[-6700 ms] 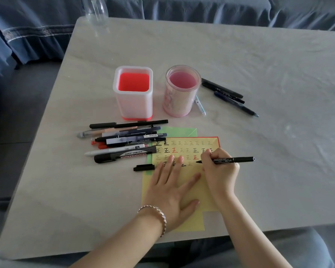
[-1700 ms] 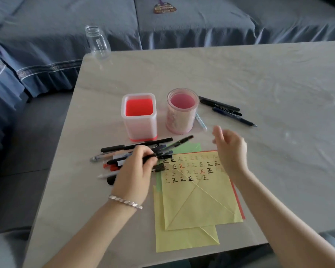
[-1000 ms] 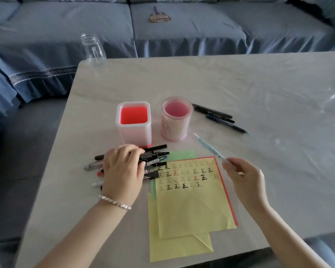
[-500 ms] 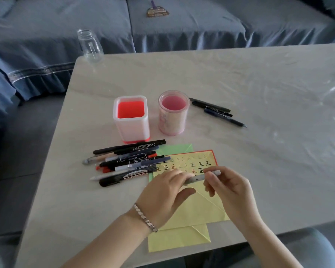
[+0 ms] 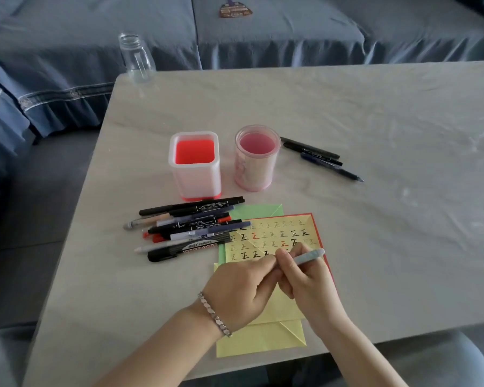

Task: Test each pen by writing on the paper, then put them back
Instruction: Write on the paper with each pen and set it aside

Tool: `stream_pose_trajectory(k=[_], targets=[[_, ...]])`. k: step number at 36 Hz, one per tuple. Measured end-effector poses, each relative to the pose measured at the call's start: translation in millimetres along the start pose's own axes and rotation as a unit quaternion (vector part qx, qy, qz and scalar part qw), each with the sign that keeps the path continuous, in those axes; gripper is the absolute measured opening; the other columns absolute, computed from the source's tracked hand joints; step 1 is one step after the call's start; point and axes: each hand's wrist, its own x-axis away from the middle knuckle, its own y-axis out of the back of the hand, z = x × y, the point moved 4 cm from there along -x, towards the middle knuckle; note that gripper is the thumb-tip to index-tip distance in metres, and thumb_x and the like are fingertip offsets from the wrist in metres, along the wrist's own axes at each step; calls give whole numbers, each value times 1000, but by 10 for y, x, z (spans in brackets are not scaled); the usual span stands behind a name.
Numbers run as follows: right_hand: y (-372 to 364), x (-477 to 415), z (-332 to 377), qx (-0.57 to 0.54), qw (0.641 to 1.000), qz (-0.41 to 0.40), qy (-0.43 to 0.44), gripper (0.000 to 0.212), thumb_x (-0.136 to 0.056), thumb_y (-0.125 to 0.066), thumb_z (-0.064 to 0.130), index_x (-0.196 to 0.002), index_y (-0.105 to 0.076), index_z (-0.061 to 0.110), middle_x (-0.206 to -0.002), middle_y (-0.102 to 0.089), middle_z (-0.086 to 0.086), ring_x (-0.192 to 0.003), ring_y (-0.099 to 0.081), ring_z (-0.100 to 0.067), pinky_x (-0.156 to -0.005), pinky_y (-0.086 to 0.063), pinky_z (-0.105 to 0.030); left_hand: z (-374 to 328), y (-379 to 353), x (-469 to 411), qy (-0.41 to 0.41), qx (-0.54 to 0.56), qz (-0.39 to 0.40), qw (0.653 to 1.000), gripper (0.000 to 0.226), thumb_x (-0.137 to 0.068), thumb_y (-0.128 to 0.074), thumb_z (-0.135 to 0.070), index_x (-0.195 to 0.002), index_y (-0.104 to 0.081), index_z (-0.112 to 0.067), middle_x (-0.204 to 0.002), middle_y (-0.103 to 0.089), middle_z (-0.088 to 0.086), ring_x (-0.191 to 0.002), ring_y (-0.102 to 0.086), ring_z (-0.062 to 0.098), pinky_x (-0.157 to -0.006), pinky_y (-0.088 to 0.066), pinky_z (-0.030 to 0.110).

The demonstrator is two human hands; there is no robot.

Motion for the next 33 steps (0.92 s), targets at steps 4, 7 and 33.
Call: stream_pose_trajectory(k=[4,7,33], targets=[[38,-4,16,-3,1000,12,29,28,-92,-49,10,-67,-37,8,-39,-41,6,-37,-33,-7,-41,-31,-15,7,24,-17,-18,-4,2,1000,21,-94,-37,-40,-96,-54,-28,-53,-56,-8,-53,-50,9,-39,-31,12],[61,16,67,24,996,16,79,26,-88,-52,10,-65,-39,8,-37,-44,3,-35,-36,-5,-42,-33,-14,14,30,2,-21,-24,17,999,26,-94,-29,-49,-106,-48,-35,-55,-58,-8,-50,-52,9,-39,-39,18],[753,-98,-122,-39,989,-144,-4,14,-86,-60,10,-72,-57,7,-52,-59,0,-51,-53,-12,-50,-47,-19,19,-427,135,39,-195,-34,980,35,-84,-42,-29,-113,-58,-20,-121,-57,13,-118,-49,27,-102,-34,43]])
